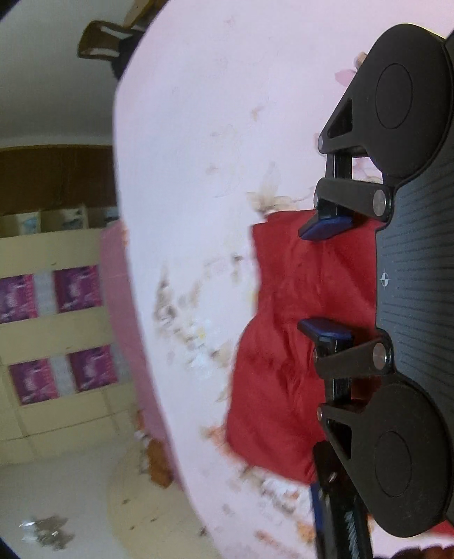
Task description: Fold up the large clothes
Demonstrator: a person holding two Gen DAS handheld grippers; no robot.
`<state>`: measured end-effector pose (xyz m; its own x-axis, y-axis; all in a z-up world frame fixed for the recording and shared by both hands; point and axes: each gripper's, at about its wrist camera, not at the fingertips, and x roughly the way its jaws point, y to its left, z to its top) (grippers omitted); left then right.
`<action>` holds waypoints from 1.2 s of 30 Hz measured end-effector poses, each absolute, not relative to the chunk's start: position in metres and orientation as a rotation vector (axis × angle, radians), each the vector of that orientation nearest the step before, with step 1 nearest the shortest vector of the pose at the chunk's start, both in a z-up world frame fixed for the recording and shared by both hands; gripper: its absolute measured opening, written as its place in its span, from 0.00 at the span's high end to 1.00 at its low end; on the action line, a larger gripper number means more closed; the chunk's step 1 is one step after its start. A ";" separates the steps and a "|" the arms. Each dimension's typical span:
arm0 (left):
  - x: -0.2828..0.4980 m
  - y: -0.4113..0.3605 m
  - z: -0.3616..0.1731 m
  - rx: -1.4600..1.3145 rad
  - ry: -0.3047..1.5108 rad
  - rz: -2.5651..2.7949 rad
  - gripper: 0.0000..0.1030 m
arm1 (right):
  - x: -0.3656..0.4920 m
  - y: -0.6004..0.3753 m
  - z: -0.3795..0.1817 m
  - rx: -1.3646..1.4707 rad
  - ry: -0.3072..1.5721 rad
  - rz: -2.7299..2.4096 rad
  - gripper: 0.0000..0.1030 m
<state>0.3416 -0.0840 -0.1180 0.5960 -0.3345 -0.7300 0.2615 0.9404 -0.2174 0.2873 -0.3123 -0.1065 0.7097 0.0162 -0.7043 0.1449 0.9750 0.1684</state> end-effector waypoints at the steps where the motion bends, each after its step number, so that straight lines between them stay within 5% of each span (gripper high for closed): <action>1: 0.343 -0.085 -0.120 -0.089 0.870 -0.348 0.35 | 0.288 -0.313 -0.112 0.221 0.784 -0.079 0.51; 15: 0.349 -0.085 -0.122 -0.090 0.912 -0.340 0.34 | 0.288 -0.321 -0.113 0.212 0.795 -0.061 0.50; 34: 0.272 -0.073 -0.092 -0.118 0.917 -0.354 0.15 | 0.193 -0.329 -0.079 0.266 0.795 0.015 0.49; 36: 0.266 -0.070 -0.099 -0.123 0.930 -0.353 0.11 | 0.190 -0.331 -0.084 0.283 0.810 0.011 0.33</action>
<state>0.2665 -0.0705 -0.0991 0.5455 -0.3494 -0.7618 0.2440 0.9358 -0.2545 0.1899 -0.3310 -0.0842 0.6916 0.1171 -0.7127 0.0985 0.9623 0.2537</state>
